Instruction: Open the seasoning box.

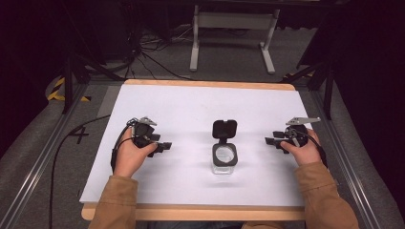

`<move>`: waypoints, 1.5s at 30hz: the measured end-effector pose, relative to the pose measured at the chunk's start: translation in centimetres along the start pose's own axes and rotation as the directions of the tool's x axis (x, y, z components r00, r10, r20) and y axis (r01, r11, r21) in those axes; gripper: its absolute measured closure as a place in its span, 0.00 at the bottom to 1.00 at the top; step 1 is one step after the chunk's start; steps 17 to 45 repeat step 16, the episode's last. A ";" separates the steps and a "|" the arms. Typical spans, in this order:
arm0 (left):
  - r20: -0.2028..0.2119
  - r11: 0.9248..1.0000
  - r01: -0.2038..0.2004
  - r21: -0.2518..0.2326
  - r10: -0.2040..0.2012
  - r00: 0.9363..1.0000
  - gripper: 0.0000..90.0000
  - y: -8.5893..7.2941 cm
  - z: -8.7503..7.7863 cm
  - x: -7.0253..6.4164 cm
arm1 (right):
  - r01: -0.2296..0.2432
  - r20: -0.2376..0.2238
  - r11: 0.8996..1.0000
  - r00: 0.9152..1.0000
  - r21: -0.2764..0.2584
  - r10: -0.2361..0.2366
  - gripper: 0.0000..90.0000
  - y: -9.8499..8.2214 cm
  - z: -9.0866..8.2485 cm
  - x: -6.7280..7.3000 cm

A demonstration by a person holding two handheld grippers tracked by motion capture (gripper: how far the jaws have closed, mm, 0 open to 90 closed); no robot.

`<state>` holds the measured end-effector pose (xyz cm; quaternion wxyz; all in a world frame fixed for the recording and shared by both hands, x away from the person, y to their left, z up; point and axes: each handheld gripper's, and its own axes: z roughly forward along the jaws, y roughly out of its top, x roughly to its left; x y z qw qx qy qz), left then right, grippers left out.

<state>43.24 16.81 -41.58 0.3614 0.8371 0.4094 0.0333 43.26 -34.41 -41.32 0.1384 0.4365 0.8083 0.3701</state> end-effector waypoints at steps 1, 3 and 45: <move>-0.004 1.000 -0.003 0.018 0.003 1.000 0.38 -0.1 0.2 0.1 | 0.005 0.007 1.000 1.000 0.008 -0.005 0.53 -0.2 0.3 -0.1; -0.015 0.998 -0.010 0.060 0.011 1.000 0.37 -0.2 0.5 0.1 | 0.003 0.010 1.000 1.000 0.012 -0.003 0.53 -0.5 0.7 -0.3; 0.039 0.989 -0.074 0.129 0.069 0.997 0.34 -0.1 1.8 -0.6 | 0.030 0.016 0.999 0.999 0.016 -0.030 0.52 -0.9 1.5 0.2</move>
